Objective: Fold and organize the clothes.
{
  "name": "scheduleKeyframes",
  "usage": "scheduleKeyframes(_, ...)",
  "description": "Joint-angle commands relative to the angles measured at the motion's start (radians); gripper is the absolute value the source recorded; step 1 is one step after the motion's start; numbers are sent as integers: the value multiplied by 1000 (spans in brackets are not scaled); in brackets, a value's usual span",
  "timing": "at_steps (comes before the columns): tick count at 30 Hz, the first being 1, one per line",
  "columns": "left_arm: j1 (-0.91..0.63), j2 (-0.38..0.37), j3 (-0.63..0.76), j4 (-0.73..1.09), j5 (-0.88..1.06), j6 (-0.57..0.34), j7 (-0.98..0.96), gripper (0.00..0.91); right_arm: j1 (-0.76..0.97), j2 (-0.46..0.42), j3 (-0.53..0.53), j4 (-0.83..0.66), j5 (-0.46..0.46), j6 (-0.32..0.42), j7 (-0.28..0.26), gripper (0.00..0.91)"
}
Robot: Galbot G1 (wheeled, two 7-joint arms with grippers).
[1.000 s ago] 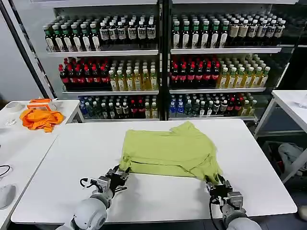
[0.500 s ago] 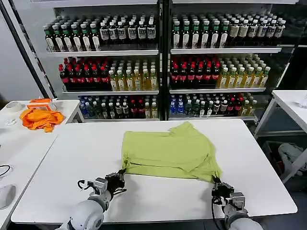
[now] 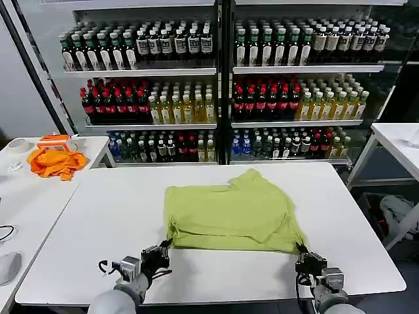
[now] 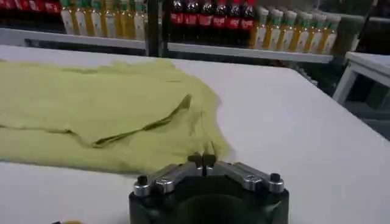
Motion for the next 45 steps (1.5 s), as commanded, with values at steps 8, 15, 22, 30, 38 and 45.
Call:
scheduleKeyframes(8, 391, -4, -88, -206, 130, -4, -6, 20, -264, 1, 39, 150, -77, 15, 1, 0)
scheduleKeyframes(15, 452, 17, -125, -226, 168, 36, -5, 907, -303, 12, 28, 190, -174, -30, -11, 907)
scheduleKeyframes(22, 427, 66, -234, -261, 149, 52, -26, 907, -250, 6, 56, 260, -109, 29, 24, 907)
scheduleKeyframes(30, 201, 175, -353, -179, -87, 48, -77, 907, 52, -76, 30, 187, 100, 25, 86, 907)
scheduleKeyframes(38, -220, 180, -94, 68, -199, 99, -112, 907, 549, -71, -225, -165, 339, -116, 188, 907)
scheduleKeyframes(45, -427, 124, 73, 220, -240, 131, -131, 907, 837, -5, -359, -432, 399, -171, 215, 907)
